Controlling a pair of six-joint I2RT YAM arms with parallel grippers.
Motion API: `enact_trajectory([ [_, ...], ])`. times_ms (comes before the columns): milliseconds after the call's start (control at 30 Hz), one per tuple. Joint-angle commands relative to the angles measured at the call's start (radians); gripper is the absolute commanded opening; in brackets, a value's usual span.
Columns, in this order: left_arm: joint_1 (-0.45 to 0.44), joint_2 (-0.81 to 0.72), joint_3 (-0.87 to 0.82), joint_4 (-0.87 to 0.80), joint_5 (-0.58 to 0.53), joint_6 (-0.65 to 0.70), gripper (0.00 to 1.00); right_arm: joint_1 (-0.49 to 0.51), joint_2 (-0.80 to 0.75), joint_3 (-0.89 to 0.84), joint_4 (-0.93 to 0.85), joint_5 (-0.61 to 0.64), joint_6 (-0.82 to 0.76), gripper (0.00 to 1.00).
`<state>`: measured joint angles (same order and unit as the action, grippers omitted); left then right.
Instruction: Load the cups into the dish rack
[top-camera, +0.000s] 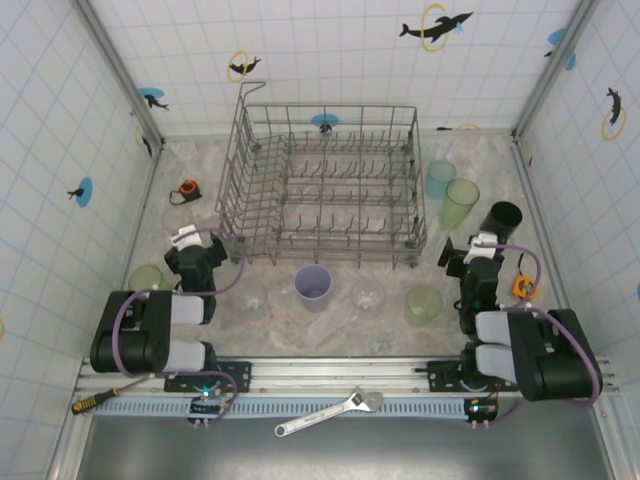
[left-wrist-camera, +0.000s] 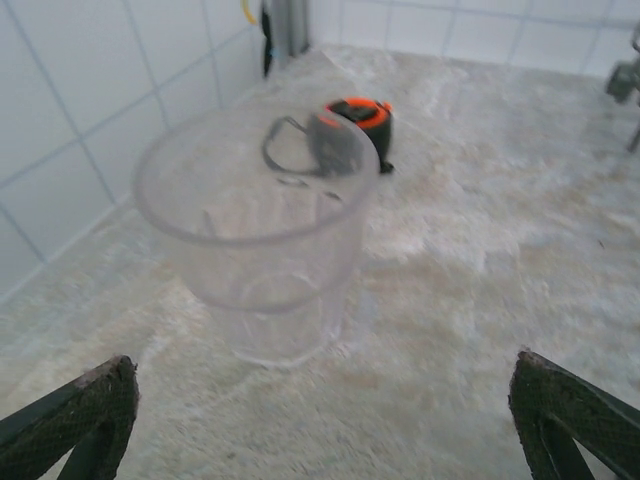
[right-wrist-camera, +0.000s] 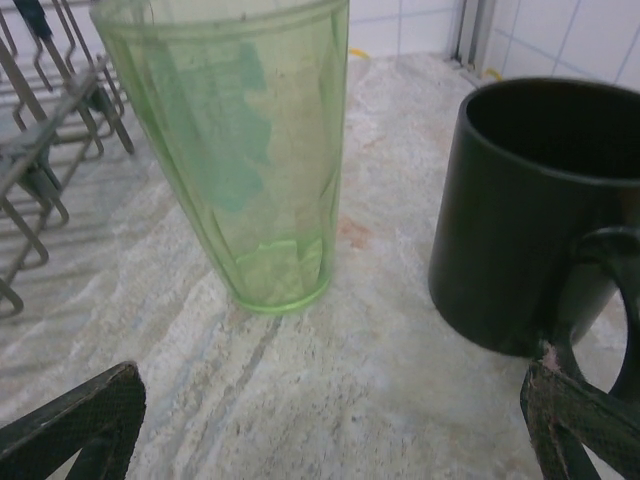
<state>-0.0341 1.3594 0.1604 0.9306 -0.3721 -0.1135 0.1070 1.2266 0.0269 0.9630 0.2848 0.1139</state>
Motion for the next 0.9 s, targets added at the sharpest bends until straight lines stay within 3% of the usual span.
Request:
enact_trajectory([
  [0, -0.004, -0.066, 0.071, -0.147, -0.151, -0.071, 0.98, 0.036, -0.048, 0.055, -0.163, 0.074, 0.032, 1.00],
  [200, -0.004, -0.110, 0.271, -0.493, -0.268, -0.147, 0.98, 0.065, -0.140, 0.089, -0.303, 0.103, 0.103, 1.00],
  [433, -0.005, -0.160, 0.422, -0.755, -0.273, -0.263, 0.98, 0.045, -0.201, 0.206, -0.534, 0.221, 0.186, 1.00],
  [533, -0.005, -0.166, 0.507, -0.904, -0.268, -0.312, 0.98, 0.022, -0.183, 0.318, -0.689, 0.204, 0.230, 1.00],
  [700, -0.004, -0.187, 0.650, -1.137, -0.156, -0.362, 0.98, 0.014, -0.143, 0.501, -0.927, 0.139, 0.239, 1.00],
  [867, -0.005, -0.244, 0.686, -1.213, 0.032, -0.391, 0.98, 0.009, -0.094, 0.623, -1.084, 0.045, 0.235, 1.00],
])
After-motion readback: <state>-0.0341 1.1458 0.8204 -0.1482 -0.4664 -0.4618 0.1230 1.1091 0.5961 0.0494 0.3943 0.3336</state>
